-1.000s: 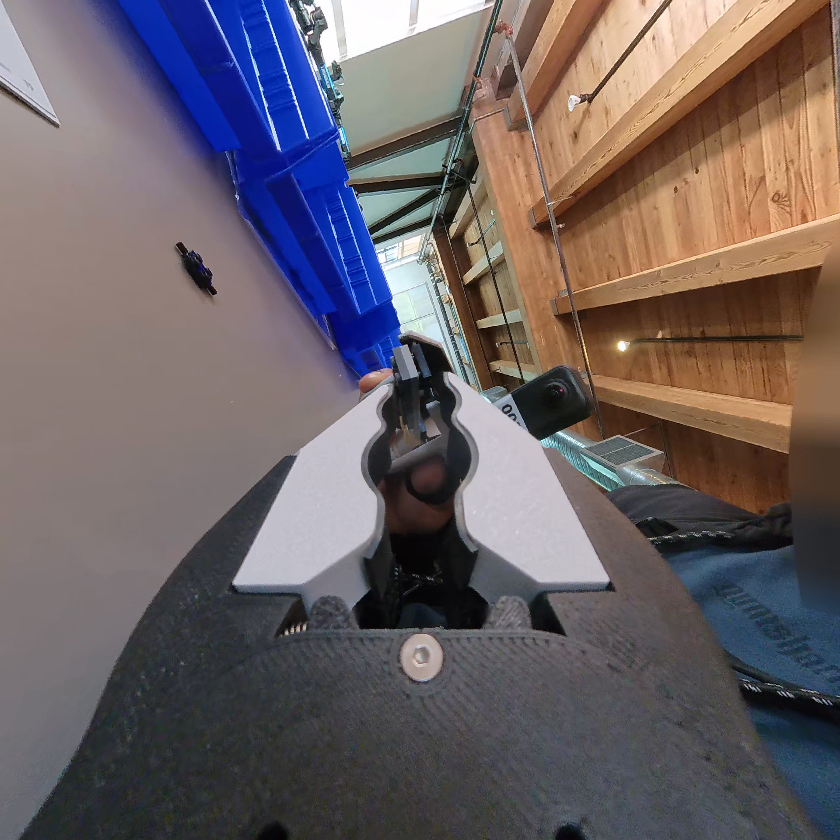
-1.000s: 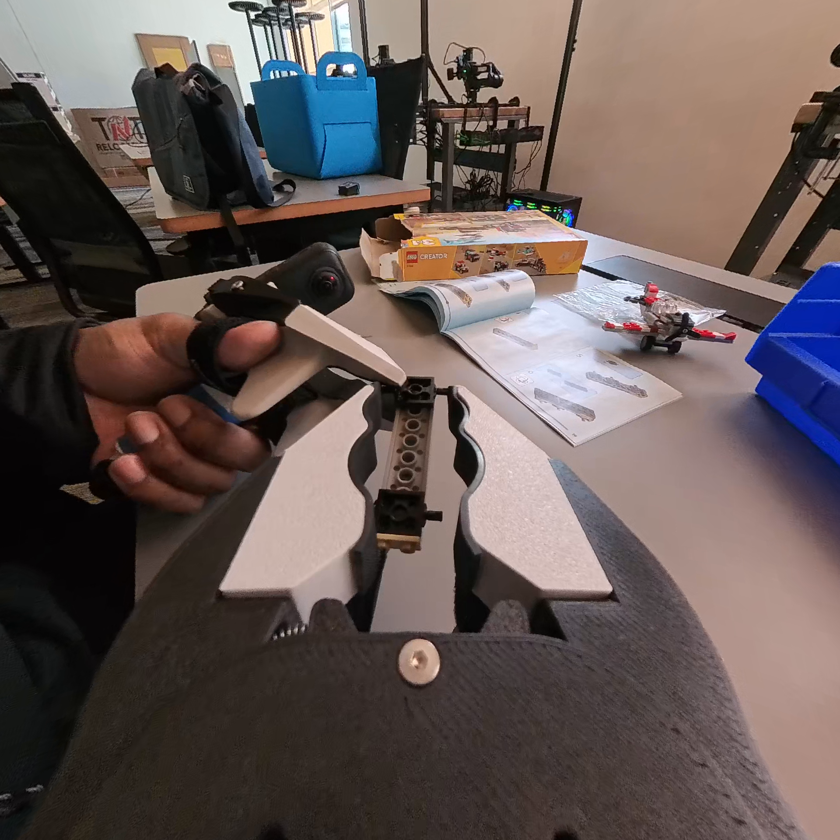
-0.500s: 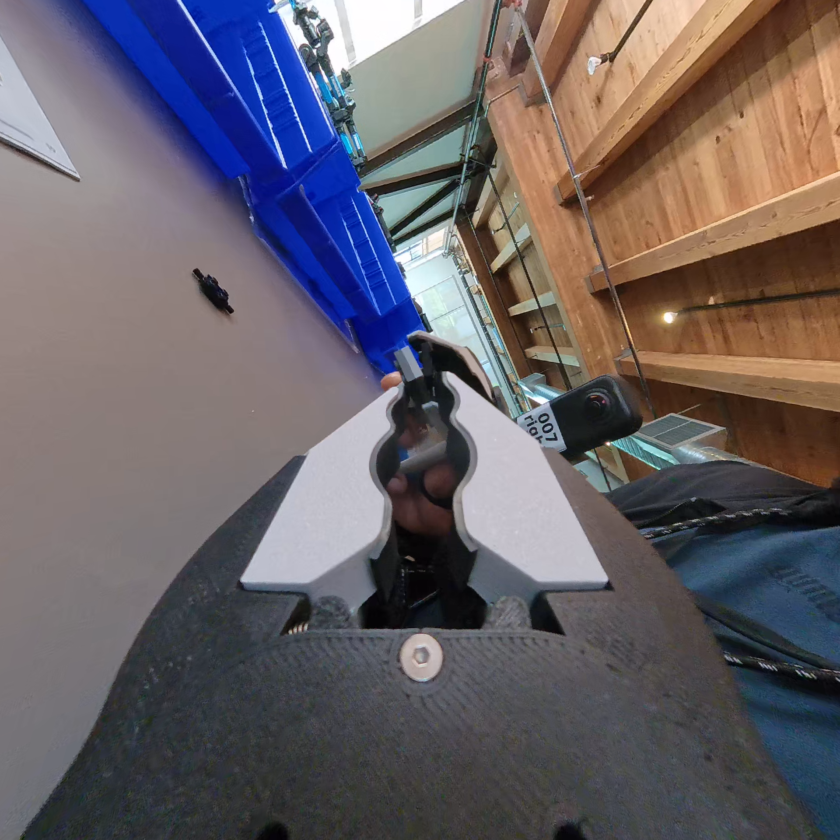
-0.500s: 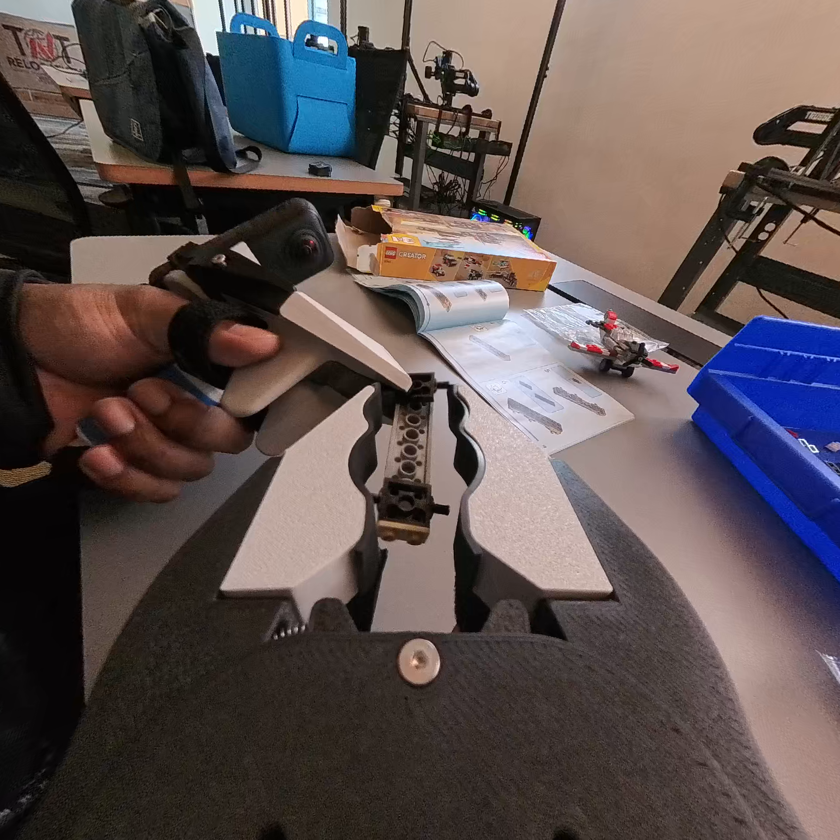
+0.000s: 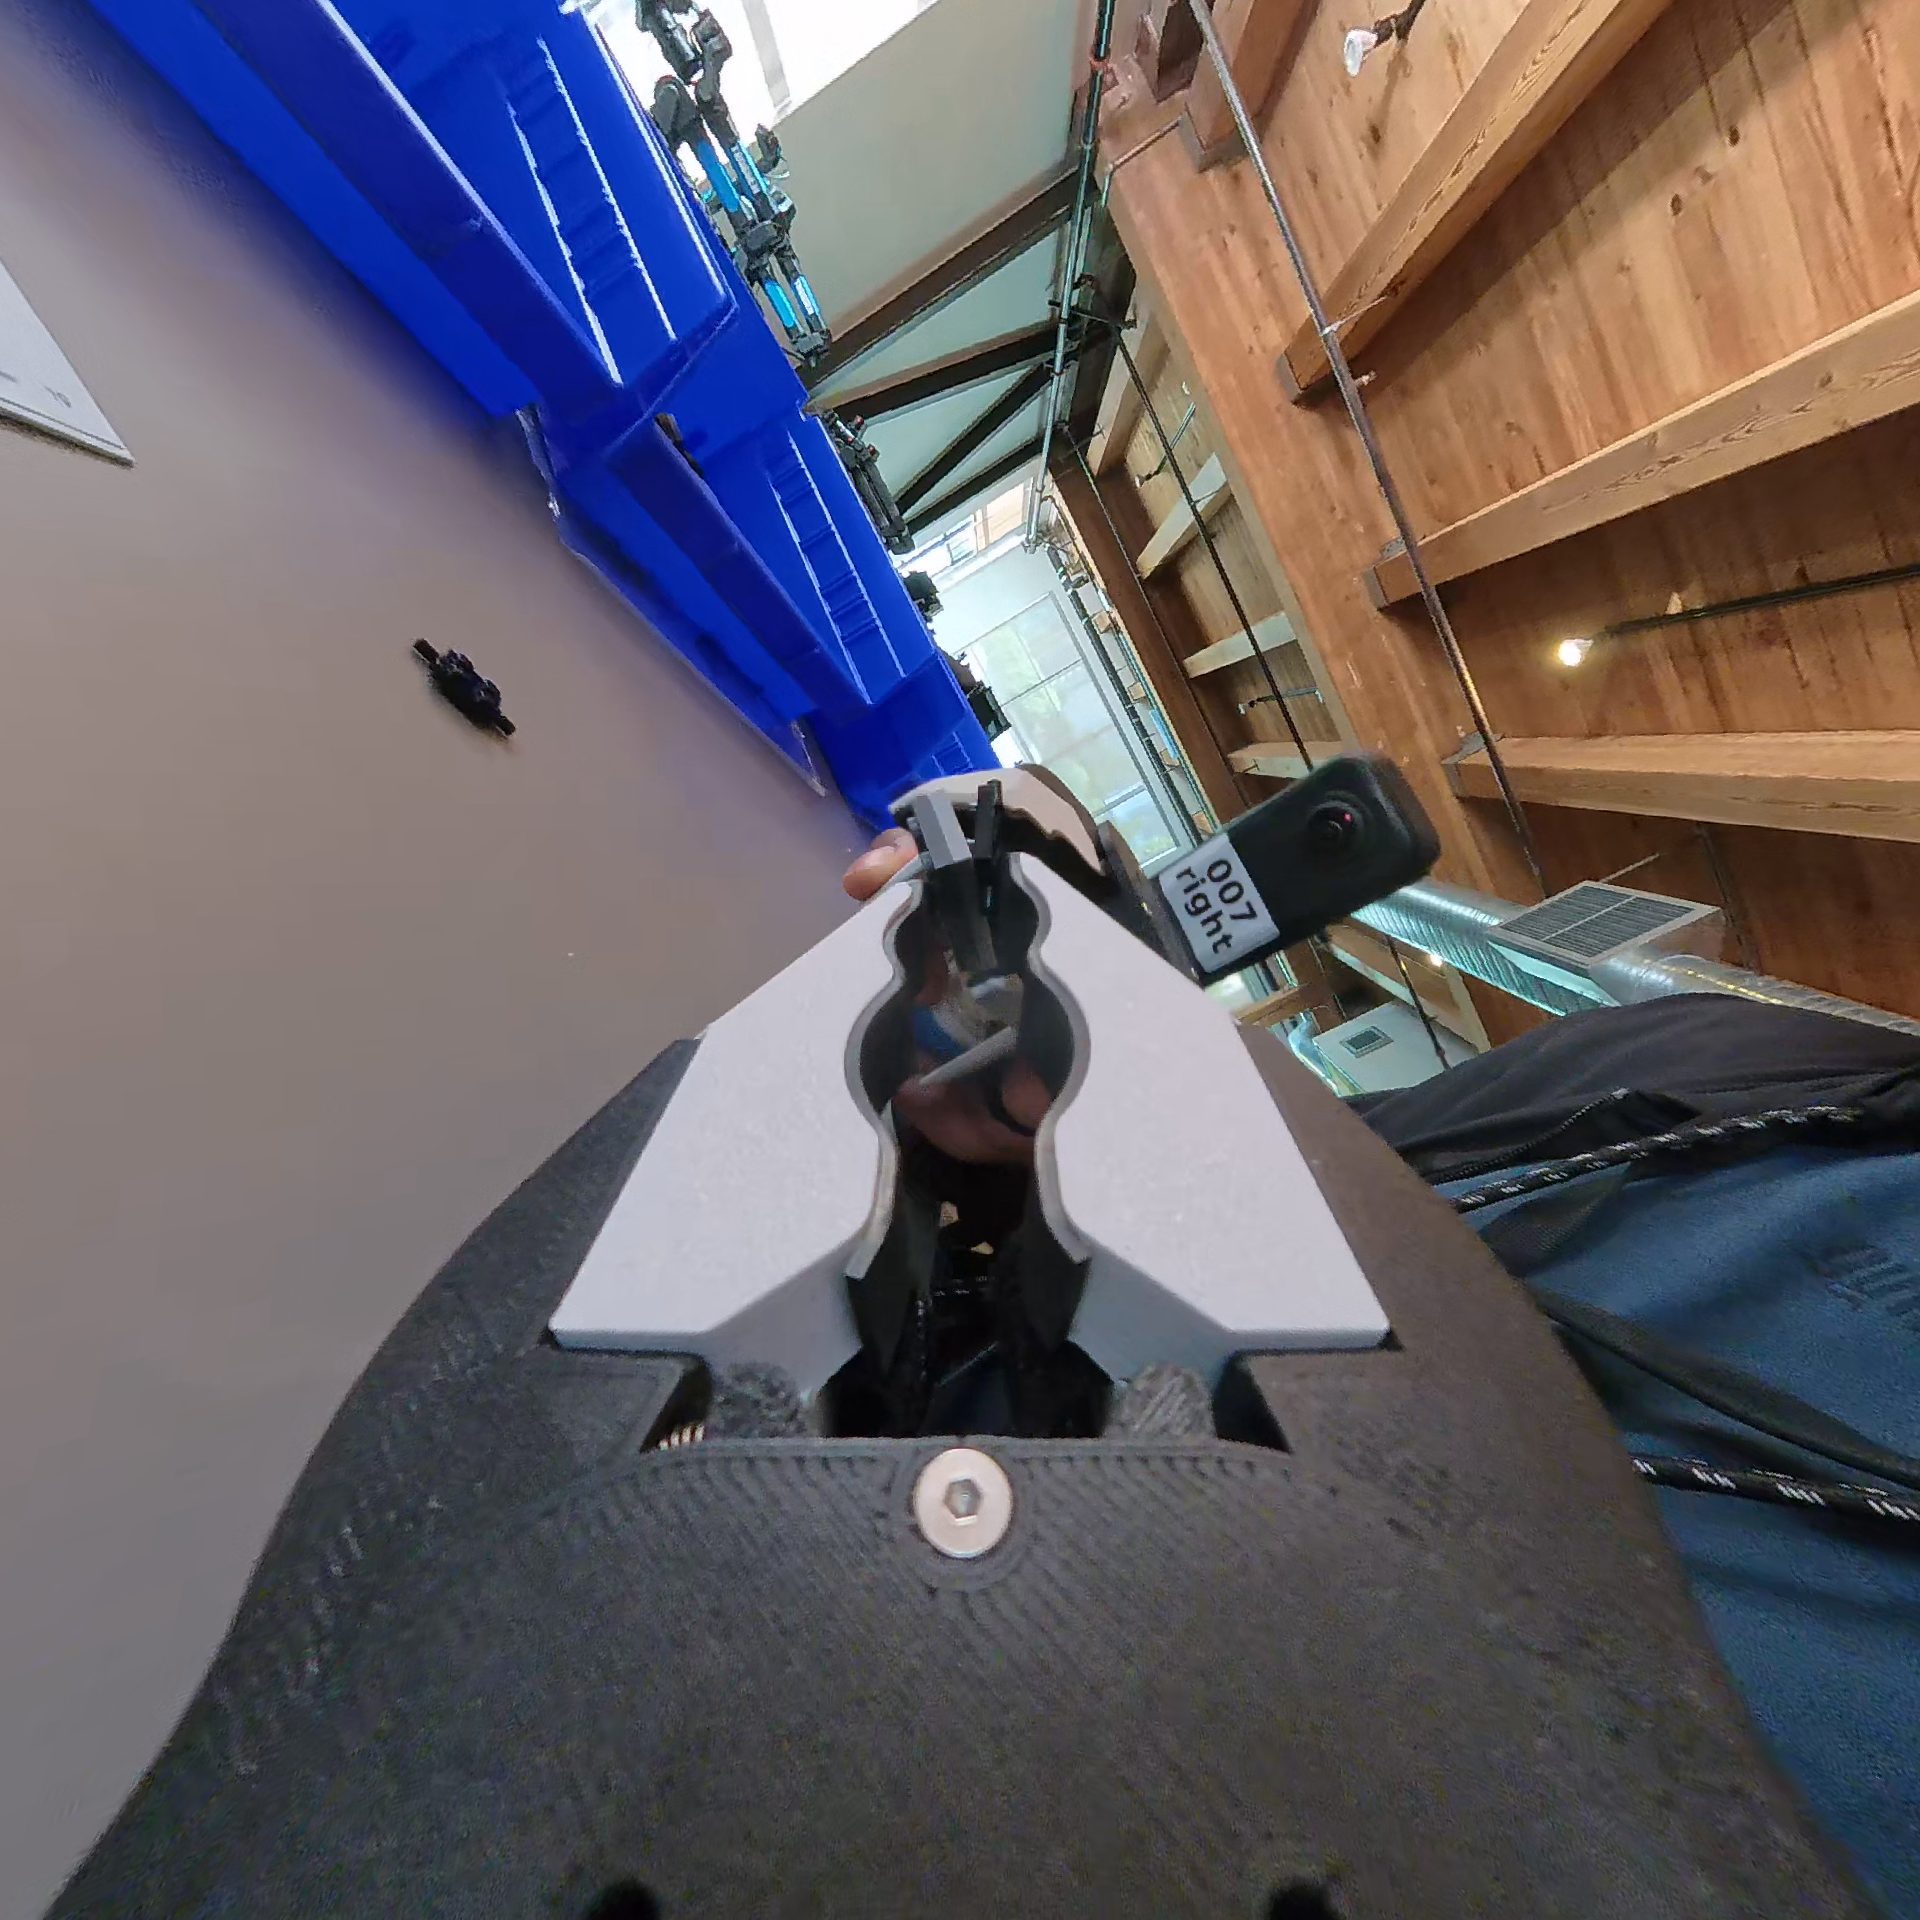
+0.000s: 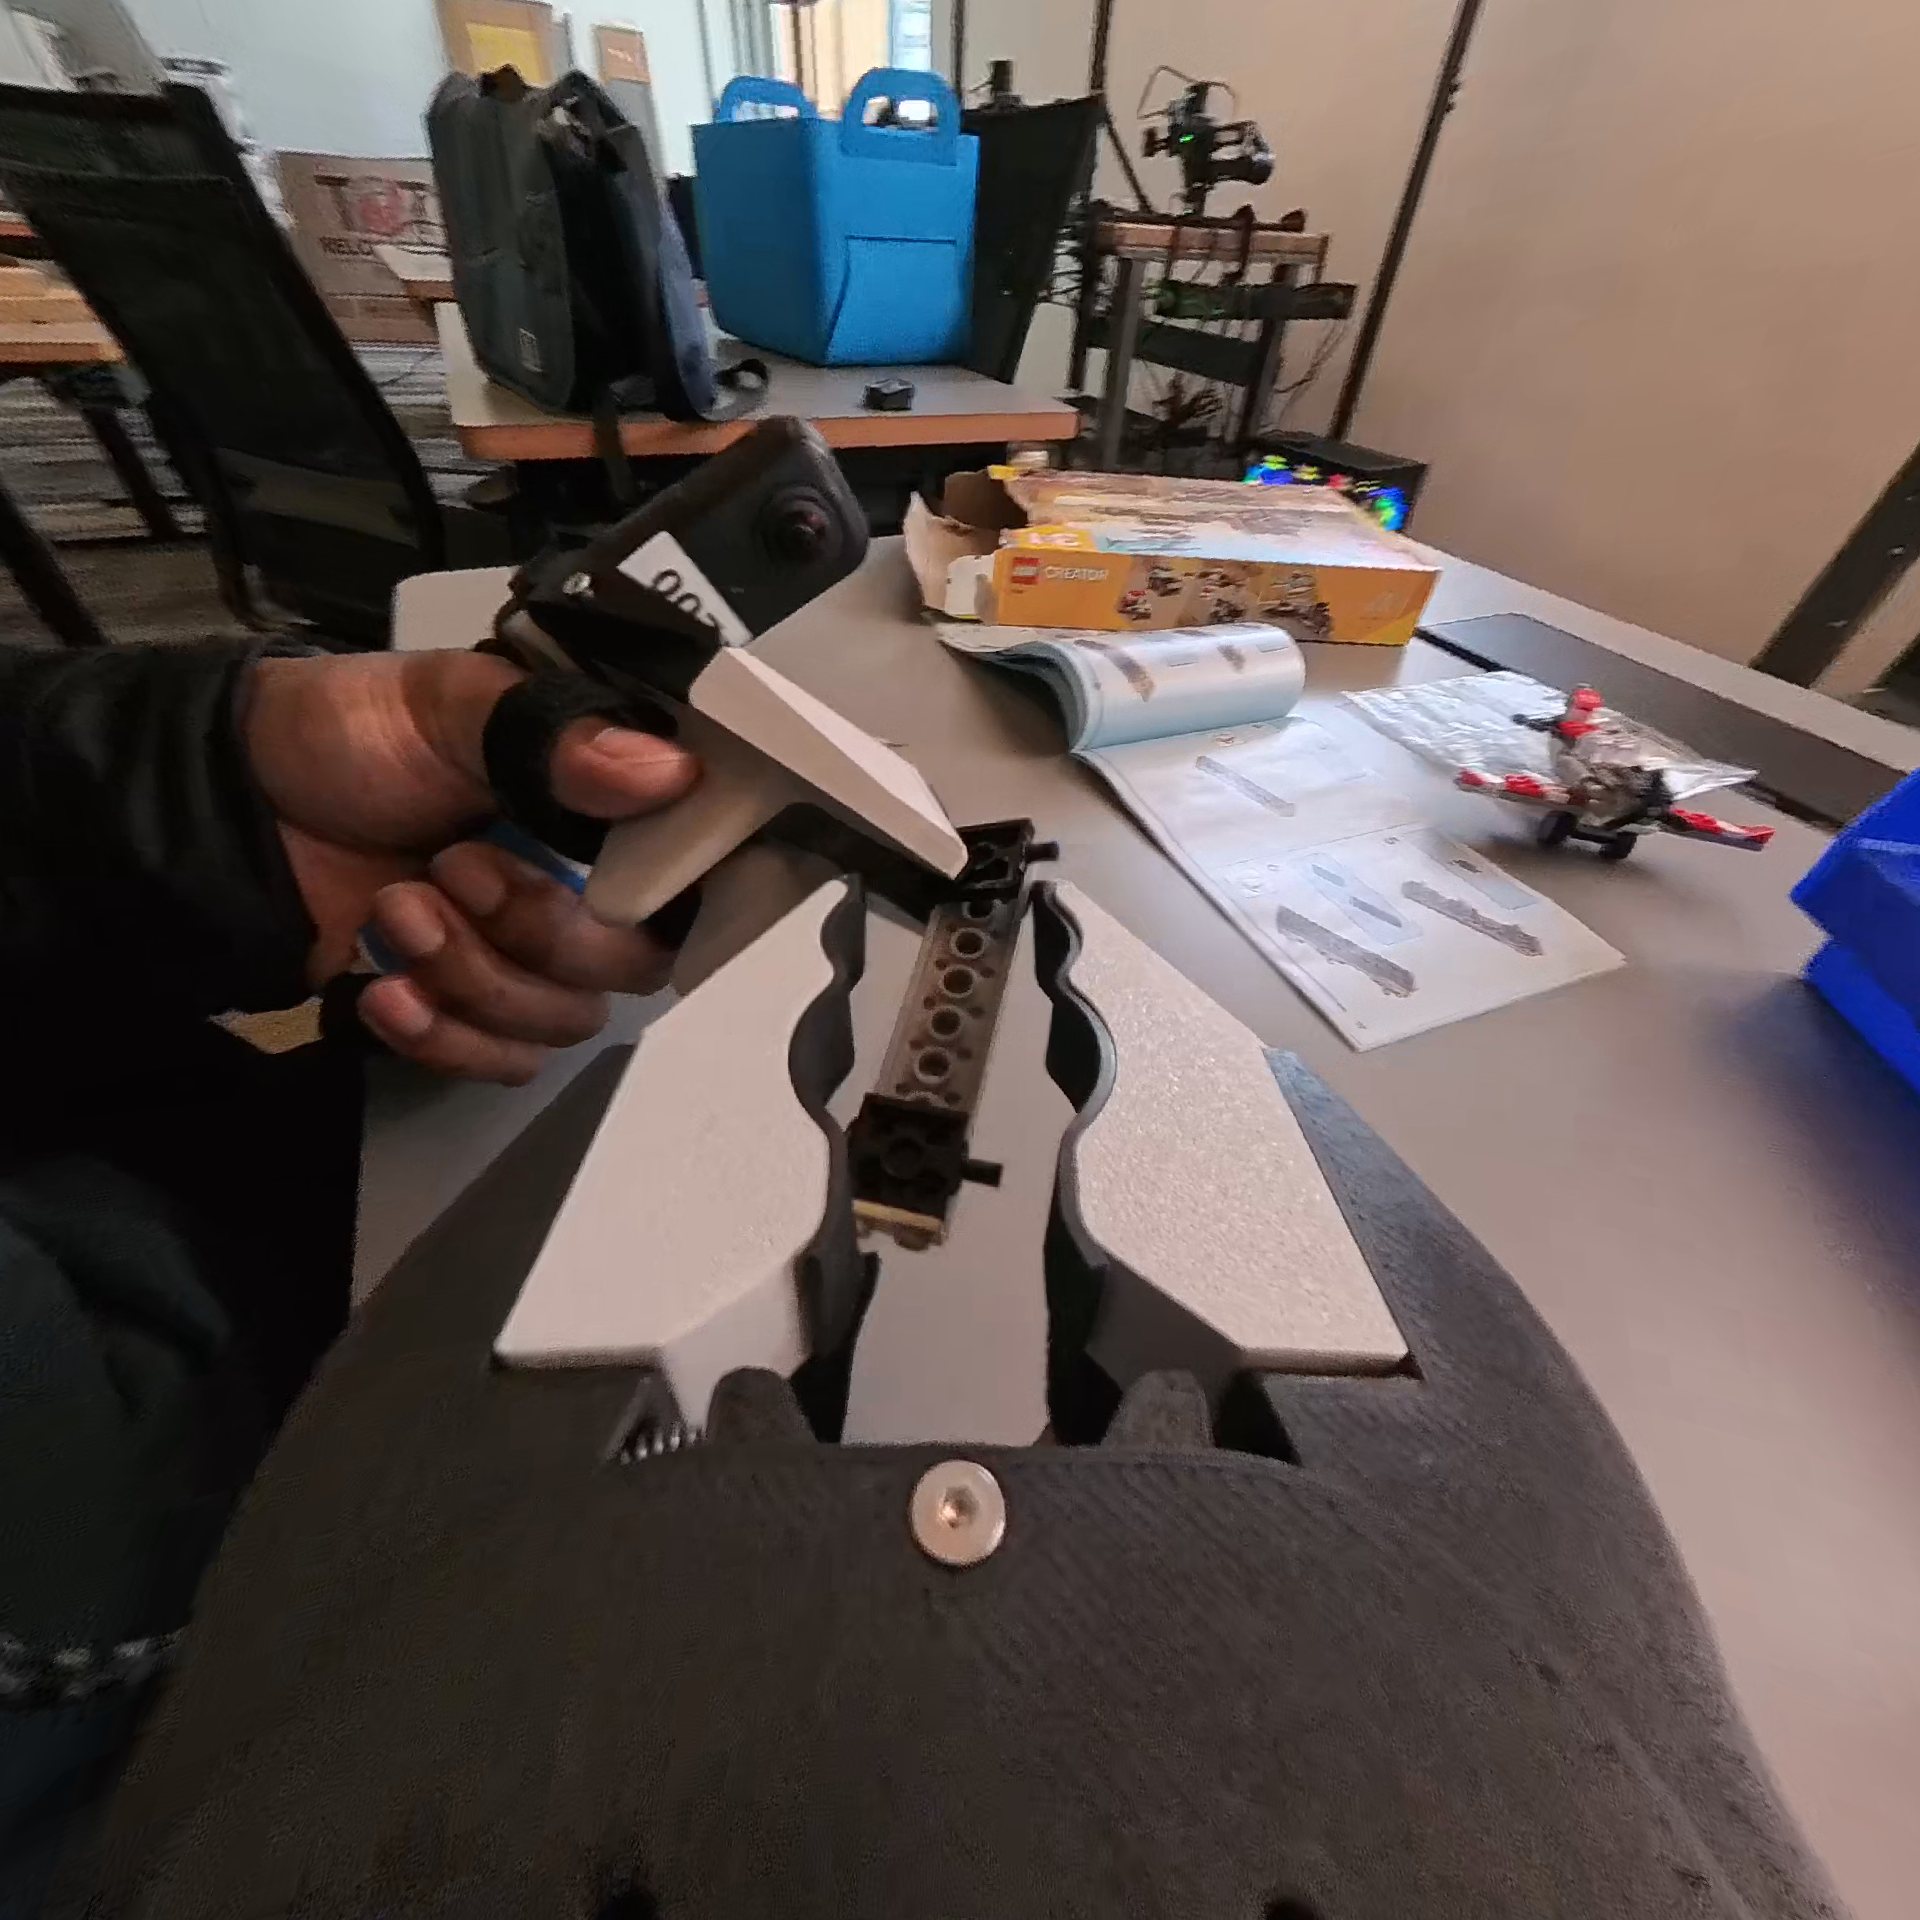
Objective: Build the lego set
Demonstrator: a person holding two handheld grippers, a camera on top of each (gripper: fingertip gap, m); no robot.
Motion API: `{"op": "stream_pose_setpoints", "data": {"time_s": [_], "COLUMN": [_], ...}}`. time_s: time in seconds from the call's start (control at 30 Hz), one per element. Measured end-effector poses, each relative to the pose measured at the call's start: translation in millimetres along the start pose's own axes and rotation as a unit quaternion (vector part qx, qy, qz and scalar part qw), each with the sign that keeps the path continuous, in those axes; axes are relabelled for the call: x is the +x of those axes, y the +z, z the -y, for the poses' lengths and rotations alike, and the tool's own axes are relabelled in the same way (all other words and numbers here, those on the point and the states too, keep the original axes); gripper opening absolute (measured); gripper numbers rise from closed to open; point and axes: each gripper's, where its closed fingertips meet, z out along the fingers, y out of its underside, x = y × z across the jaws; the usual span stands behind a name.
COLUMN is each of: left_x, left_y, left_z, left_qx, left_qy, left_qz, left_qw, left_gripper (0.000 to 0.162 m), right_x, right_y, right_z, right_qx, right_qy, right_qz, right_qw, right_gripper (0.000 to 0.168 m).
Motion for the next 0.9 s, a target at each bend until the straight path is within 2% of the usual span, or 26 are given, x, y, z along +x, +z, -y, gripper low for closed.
{"op": "stream_pose_setpoints", "data": {"time_s": [0.23,0.47,0.67,0.77,0.9], "left_x": [-1,4,10,13,14], "left_y": [-4,4,7,8,8], "left_z": [5,-10,-18,-22,-22], "left_qx": [0.006,-0.039,-0.065,-0.073,-0.074], "left_qy": [0.004,0.037,0.049,0.039,0.040], "left_qz": [0.003,0.003,-0.010,-0.023,-0.024], "left_qw": [1.000,0.999,0.997,0.996,0.996], "left_gripper": [0.012,0.012,0.012,0.014,0.014], "right_x": [13,7,0,-2,-3], "right_y": [-19,-22,-24,-26,-26], "right_z": [10,7,7,7,8], "right_qx": [0.032,0.034,0.034,0.039,0.042], "right_qy": [0.129,0.287,0.341,0.364,0.372], "right_qz": [0.087,0.185,0.232,0.250,0.252], "right_qw": [0.987,0.939,0.910,0.896,0.892], "right_gripper": [0.034,0.034,0.016,0.013,0.013]}}
